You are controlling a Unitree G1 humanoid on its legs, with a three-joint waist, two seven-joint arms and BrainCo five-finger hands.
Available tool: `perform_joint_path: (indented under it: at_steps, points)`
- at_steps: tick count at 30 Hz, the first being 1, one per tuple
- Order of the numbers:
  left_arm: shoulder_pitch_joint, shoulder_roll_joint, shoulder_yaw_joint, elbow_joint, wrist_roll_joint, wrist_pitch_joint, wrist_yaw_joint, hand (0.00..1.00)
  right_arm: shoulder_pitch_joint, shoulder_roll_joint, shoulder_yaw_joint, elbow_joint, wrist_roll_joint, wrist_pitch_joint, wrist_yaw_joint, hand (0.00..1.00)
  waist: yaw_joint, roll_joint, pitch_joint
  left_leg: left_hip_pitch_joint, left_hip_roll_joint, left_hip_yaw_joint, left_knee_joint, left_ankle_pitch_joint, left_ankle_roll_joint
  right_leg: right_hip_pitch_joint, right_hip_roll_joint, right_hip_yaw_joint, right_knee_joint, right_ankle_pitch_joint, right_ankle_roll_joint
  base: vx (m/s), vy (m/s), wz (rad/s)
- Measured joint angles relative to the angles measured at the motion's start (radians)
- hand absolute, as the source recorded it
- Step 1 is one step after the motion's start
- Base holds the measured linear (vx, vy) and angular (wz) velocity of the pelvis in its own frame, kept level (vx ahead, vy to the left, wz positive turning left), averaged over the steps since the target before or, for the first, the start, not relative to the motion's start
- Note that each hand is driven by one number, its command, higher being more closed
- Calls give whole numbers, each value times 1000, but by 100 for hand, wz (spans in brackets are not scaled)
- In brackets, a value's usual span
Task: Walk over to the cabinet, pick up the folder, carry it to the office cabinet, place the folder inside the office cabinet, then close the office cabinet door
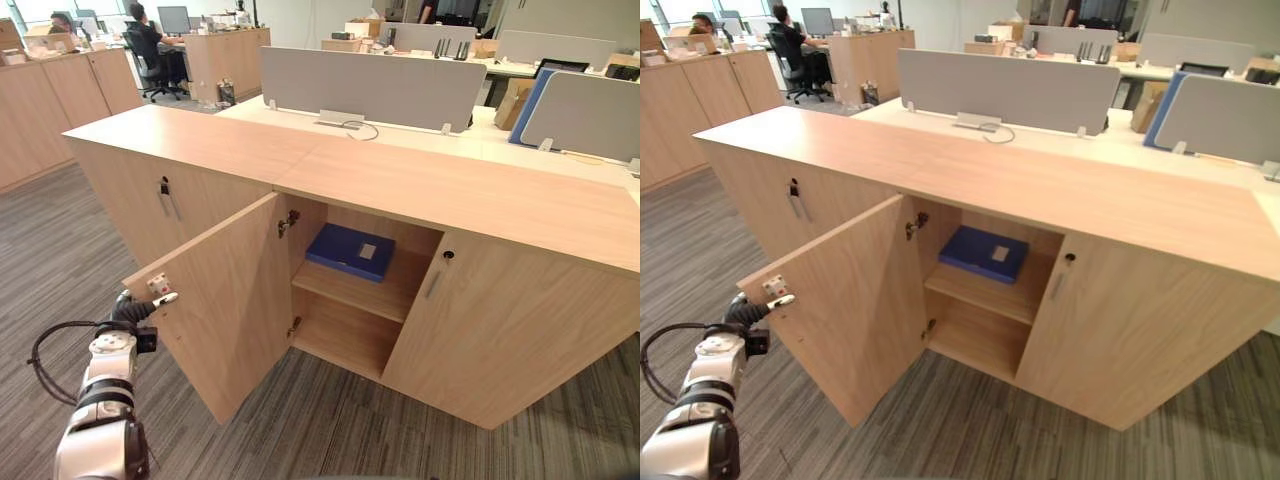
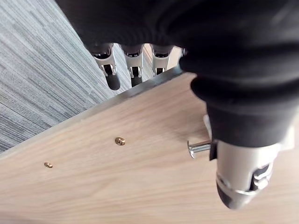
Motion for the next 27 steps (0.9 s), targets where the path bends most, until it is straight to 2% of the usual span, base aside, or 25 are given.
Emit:
perform_joint_path:
  at_steps: [4,7,9,12,15,17,18,19,21,22,24,26,27]
  points:
    - [-39,40,-34,59,-13,8,8,0,-1,1,8,4,-1,-2,4,0,4,-10,5,21,5,33,1,-7,-3,-1,6,0,-1,22,-13,19,-5,-21]
    - [-61,89,-37,116,-35,17,12,0,5,2,36,3,-1,-6,11,0,6,-22,12,53,10,84,3,-26,-4,-7,14,-10,-1,60,-53,-56,0,-50]
    - [-78,115,-37,132,-40,18,14,0,5,6,45,3,-1,-11,14,0,9,-36,16,55,9,113,7,-39,3,-25,15,-12,-8,95,-71,-83,6,-45]
    - [-104,148,-36,132,-47,18,32,0,15,14,69,0,-1,-19,20,0,11,-69,29,52,-2,149,0,-40,4,-40,15,-23,-33,153,-116,-136,2,-39]
    - [-118,136,-59,110,-65,19,47,0,26,17,68,3,-2,-16,24,0,12,-89,38,45,-23,144,-4,-40,5,-46,-9,-73,-35,152,-123,-101,-21,-6]
    - [-86,97,-65,30,-80,23,71,0,28,16,67,3,-2,-17,25,0,17,-95,39,23,-34,128,-5,-39,6,-68,-29,-95,-24,126,-114,-33,-31,19]
    - [-1,43,-78,-141,-104,24,90,0,24,12,63,3,-2,-18,27,0,17,-94,42,0,-44,99,-6,-32,9,-77,-39,-118,-15,112,-99,7,-30,39]
    - [43,15,-85,-219,-115,20,91,0,22,12,63,3,-3,-18,27,0,19,-95,42,-7,-45,90,-6,-25,10,-78,-40,-128,-16,110,-97,24,-28,47]
    - [219,-129,-138,-478,-184,-41,91,0,12,13,71,3,-18,-17,19,0,45,-95,43,-7,-45,69,-6,-19,12,-68,-42,-148,-14,101,-93,39,-12,27]
    - [254,-165,-164,-516,-199,-56,91,0,5,14,73,3,-24,-17,18,0,48,-94,42,-7,-46,65,-6,-19,12,-66,-44,-149,-13,98,-95,56,-1,15]
    - [348,-251,-313,-585,-239,-100,83,0,-29,15,116,4,-42,-18,12,0,63,-94,40,-8,-51,59,-6,-20,14,-66,-51,-153,-9,96,-95,49,5,8]
    - [384,-272,-480,-601,-253,-107,42,0,-61,22,155,5,-42,-23,10,0,61,-91,38,-5,-54,50,-6,-21,15,-53,-57,-169,-9,98,-98,52,5,13]
    - [390,-306,-578,-617,-285,-102,13,0,-77,29,188,10,-43,-27,9,0,56,-93,33,-1,-57,37,-6,-18,11,-38,-62,-185,-9,99,-98,59,6,17]
